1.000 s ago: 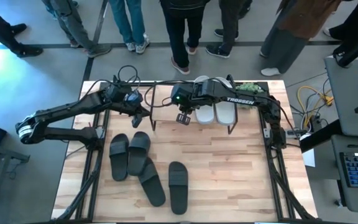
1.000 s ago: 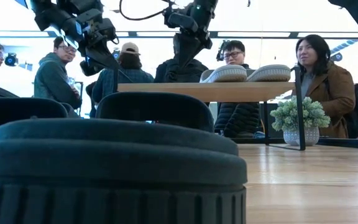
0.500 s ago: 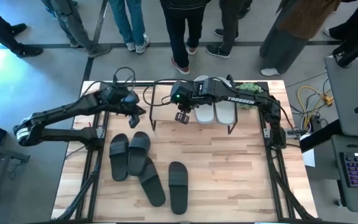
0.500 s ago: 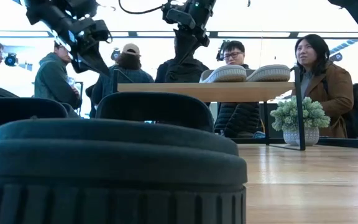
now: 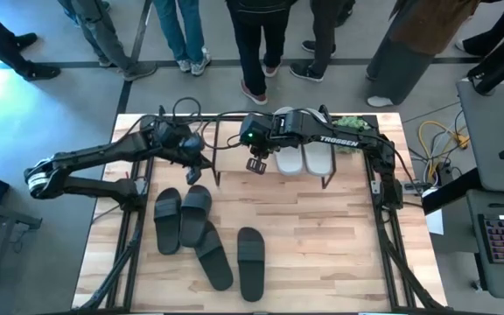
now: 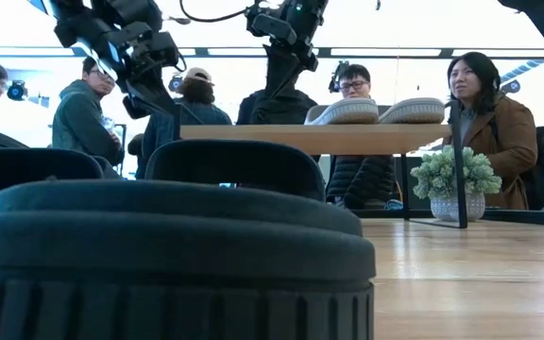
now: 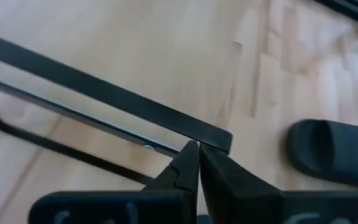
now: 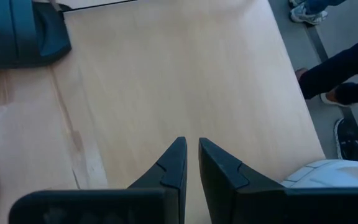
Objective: Pick and place slides into the shelf
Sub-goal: Adjust the shelf, then put the black slide on the shelf
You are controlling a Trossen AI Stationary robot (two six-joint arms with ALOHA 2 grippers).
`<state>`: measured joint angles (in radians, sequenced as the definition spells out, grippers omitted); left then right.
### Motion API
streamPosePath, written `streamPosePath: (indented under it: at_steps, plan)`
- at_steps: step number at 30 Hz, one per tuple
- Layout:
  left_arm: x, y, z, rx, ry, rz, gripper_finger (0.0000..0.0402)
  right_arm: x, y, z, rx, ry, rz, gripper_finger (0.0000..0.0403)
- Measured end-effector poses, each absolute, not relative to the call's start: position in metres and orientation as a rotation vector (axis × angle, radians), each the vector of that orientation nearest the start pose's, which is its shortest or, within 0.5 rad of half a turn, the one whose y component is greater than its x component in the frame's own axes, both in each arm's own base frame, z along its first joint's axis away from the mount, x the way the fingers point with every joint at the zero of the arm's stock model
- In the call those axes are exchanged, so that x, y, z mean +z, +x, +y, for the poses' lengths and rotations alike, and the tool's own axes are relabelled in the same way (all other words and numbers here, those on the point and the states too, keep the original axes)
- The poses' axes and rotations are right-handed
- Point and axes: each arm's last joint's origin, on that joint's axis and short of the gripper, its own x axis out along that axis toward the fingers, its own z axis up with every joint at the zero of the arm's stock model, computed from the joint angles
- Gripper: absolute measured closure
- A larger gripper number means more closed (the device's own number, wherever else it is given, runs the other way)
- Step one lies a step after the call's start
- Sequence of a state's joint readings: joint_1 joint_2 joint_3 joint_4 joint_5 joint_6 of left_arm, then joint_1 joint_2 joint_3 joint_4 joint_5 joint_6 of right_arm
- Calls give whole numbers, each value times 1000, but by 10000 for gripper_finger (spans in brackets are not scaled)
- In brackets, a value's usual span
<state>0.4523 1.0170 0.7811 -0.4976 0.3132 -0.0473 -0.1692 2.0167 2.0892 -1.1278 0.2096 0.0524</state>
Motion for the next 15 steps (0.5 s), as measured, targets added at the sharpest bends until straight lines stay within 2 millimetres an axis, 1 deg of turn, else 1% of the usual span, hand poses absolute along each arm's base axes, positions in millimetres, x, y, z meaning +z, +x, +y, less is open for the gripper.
streamPosePath:
  at_steps: [5, 7, 9, 11, 13, 15]
  plan:
    - [265, 187, 78, 111, -326, 684, 402, 336, 414, -77, -367, 17, 1055, 369]
    - [264, 184, 78, 149, -302, 709, 402, 336, 412, -77, -357, 2, 1068, 369]
    - [265, 177, 77, 204, -248, 751, 402, 339, 407, -74, -343, -15, 1093, 369]
    - [268, 168, 75, 269, -197, 774, 402, 346, 401, -68, -319, -15, 1094, 369]
    - [270, 156, 72, 323, -190, 816, 402, 352, 397, -60, -223, 22, 1083, 369]
    - [270, 144, 66, 337, -233, 851, 402, 351, 396, -52, -93, 123, 1080, 369]
